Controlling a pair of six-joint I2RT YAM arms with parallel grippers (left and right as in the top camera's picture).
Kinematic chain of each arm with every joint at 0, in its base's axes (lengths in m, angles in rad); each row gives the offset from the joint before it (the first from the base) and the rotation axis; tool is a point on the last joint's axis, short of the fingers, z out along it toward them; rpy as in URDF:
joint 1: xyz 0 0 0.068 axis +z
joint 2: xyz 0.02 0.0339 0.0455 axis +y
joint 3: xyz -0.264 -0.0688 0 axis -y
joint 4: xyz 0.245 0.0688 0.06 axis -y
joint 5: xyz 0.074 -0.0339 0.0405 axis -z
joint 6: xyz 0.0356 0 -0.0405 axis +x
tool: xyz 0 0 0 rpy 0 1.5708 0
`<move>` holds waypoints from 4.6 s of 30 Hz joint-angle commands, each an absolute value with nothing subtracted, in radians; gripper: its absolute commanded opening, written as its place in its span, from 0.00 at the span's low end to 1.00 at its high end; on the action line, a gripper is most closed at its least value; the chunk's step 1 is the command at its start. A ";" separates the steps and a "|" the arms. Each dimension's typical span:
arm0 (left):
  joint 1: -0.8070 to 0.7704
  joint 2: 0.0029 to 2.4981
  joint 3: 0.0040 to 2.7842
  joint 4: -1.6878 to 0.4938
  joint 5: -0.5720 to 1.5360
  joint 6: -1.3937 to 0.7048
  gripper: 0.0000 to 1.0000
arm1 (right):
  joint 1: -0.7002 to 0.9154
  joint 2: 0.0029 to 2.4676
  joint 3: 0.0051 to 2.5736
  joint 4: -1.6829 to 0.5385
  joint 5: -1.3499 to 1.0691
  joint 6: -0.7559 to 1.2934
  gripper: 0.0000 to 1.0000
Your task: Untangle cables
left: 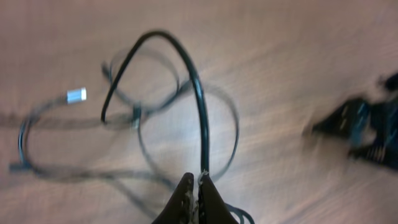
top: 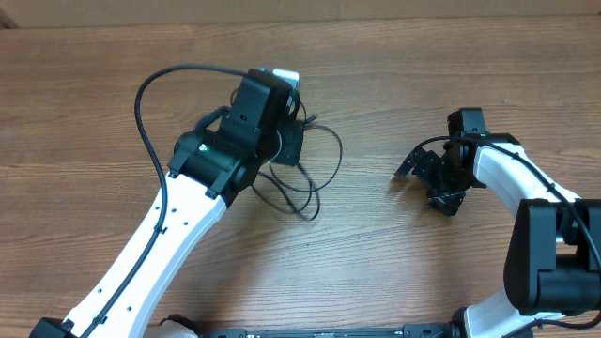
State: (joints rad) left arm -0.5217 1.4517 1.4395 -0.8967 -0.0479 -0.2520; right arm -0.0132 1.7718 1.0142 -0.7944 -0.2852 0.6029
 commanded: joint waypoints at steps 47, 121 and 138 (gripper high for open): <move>-0.527 1.446 1.247 -0.995 0.086 -0.202 0.08 | -0.007 1.815 0.969 -0.775 -0.910 0.300 0.96; -0.522 1.716 1.207 -0.911 0.127 -0.231 0.04 | 0.316 1.815 0.968 -0.614 -0.329 0.528 0.19; -0.516 1.717 1.207 -0.854 0.123 -0.258 0.80 | 0.316 1.815 0.968 -0.614 -0.326 0.528 0.19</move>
